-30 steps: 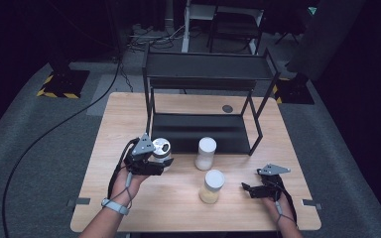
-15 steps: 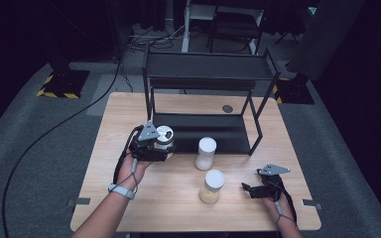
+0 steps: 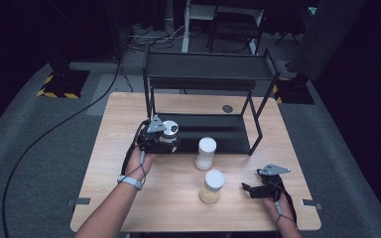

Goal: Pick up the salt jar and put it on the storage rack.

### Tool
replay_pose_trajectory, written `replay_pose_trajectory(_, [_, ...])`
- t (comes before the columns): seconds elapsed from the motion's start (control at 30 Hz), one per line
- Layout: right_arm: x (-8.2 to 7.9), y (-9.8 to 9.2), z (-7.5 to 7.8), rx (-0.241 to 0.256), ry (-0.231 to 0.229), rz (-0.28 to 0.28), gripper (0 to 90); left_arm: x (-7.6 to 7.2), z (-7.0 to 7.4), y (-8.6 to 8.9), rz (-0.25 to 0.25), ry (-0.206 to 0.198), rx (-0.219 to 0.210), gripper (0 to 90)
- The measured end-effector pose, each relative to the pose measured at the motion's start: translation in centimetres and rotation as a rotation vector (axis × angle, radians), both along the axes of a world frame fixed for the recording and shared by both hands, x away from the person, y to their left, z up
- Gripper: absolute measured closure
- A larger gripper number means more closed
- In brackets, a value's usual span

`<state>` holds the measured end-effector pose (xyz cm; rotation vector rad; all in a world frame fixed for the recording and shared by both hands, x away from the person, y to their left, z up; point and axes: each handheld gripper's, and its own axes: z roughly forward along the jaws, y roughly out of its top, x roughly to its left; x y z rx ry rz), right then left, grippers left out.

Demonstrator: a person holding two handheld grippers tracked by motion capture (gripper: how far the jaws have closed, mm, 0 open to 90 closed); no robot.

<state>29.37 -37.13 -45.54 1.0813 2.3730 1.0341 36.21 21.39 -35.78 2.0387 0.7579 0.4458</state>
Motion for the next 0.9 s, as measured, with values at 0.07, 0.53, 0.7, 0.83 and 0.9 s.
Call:
replay_pose_trajectory(0.07, [0.0,0.0,0.0,0.0,0.0,0.0,8.6,0.4,-0.1,-0.2,0.003,0.003,0.003,30.2])
replay_pose_trajectory(0.53, [0.0,0.0,0.0,0.0,0.0,0.0,8.7,3.2,-1.8,-2.3,0.012,0.03,0.017,30.1])
replay_pose_trajectory(0.7, [0.0,0.0,0.0,-0.001,-0.001,0.001,8.7,4.0,-2.2,-3.1,0.019,0.043,0.016,30.2])
replay_pose_trajectory(0.83, [0.0,0.0,0.0,-0.002,-0.001,0.004,8.7,4.5,-2.7,-3.6,0.03,0.039,0.009,30.2])
replay_pose_trajectory(0.9, [0.0,0.0,0.0,-0.002,-0.001,0.004,8.7,4.8,-2.8,-3.8,0.027,0.04,0.02,30.1])
